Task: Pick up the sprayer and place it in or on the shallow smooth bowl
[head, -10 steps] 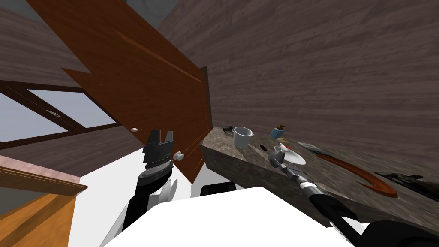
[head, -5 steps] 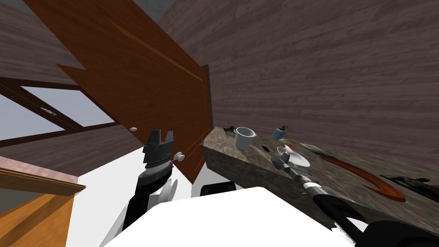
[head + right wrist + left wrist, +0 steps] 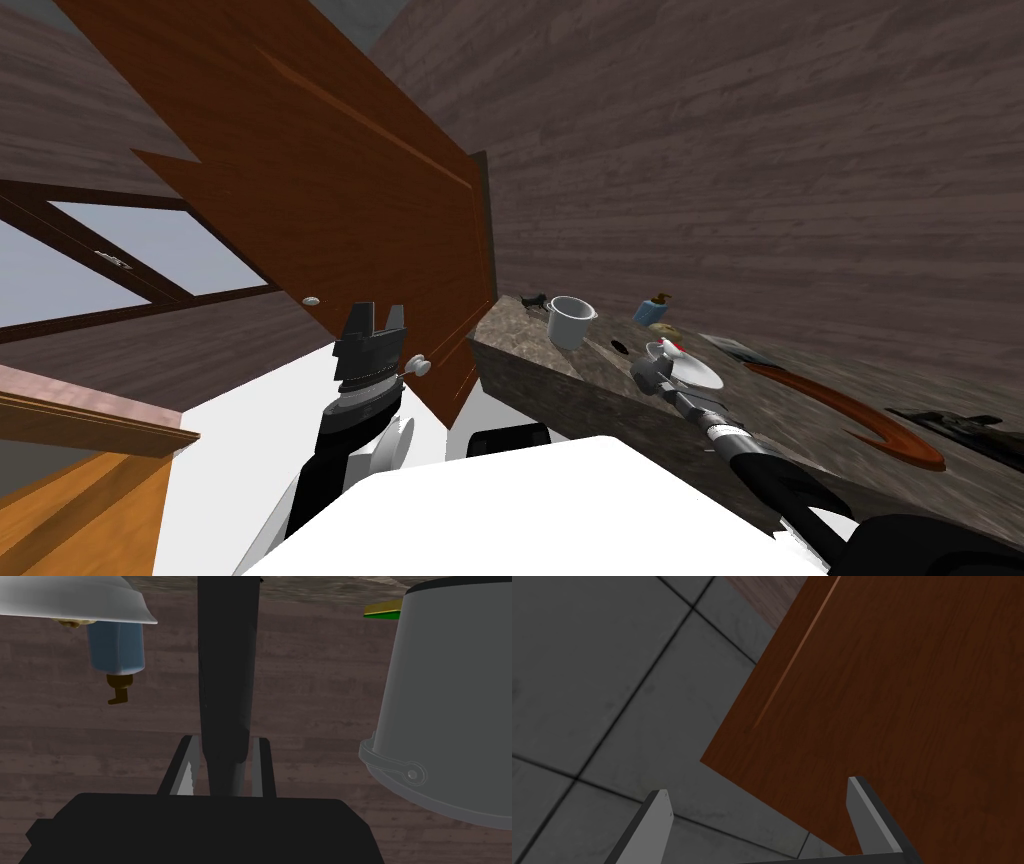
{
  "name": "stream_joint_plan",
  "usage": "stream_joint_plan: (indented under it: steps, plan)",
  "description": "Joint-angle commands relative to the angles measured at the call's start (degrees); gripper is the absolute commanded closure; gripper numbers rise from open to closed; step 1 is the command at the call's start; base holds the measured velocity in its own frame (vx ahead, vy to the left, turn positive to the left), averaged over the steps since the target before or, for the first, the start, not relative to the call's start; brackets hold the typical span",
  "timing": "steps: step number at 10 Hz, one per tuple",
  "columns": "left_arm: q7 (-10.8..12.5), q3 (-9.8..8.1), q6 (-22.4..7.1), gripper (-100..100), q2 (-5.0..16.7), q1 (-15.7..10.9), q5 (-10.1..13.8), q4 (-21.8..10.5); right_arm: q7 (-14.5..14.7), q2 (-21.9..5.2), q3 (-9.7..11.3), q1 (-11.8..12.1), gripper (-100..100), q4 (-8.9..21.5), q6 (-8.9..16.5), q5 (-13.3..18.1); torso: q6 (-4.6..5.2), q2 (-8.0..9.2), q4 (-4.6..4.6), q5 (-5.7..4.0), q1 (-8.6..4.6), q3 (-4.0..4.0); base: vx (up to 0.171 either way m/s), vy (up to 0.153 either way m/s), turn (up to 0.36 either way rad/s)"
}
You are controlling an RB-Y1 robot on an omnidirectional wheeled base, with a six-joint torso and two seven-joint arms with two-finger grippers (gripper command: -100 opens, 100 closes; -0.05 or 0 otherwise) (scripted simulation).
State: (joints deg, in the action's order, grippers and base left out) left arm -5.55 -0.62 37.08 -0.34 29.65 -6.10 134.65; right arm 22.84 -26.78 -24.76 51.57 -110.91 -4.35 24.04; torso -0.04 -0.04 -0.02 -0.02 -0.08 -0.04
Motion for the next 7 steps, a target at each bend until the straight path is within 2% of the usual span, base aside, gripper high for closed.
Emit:
stream_joint_plan:
  steps: [1, 2, 3, 4, 7]
  plan:
    - [0.00, 0.00, 0.00, 0, 0.00, 0.00, 0.00, 0.00, 0.00, 0.00, 0.00, 0.00, 100, 0.00, 0.00, 0.00, 0.00, 0.00, 0.00, 0.00, 0.00, 0.00, 0.000, 0.000, 0.000]
    - [0.00, 0.00, 0.00, 0, 0.00, 0.00, 0.00, 0.00, 0.00, 0.00, 0.00, 0.00, 0, 0.00, 0.00, 0.00, 0.00, 0.00, 0.00, 0.00, 0.00, 0.00, 0.000, 0.000, 0.000]
    - [0.00, 0.00, 0.00, 0, 0.00, 0.00, 0.00, 0.00, 0.37, -1.95, 1.38, 0.31, 100, 0.97, 1.35, -0.58, 0.00, 0.00, 0.00, 0.00, 0.00, 0.00, -0.091, 0.059, 0.117]
    - [0.00, 0.01, 0.00, 0, -0.01, -0.02, 0.00, 0.00, 0.40, -2.45, 1.64, 0.42, 100, 1.16, 1.75, -0.76, -0.13, 0.22, -0.09, -0.34, 0.23, 0.05, -0.128, 0.071, 0.136]
    - [0.00, 0.01, 0.00, 0, -0.01, -0.02, 0.00, 0.00, -0.19, -6.62, 2.44, 1.89, 100, 2.08, 5.83, -2.74, -0.01, 0.52, -0.41, -1.21, 0.28, 0.04, -0.146, 0.043, 0.161]
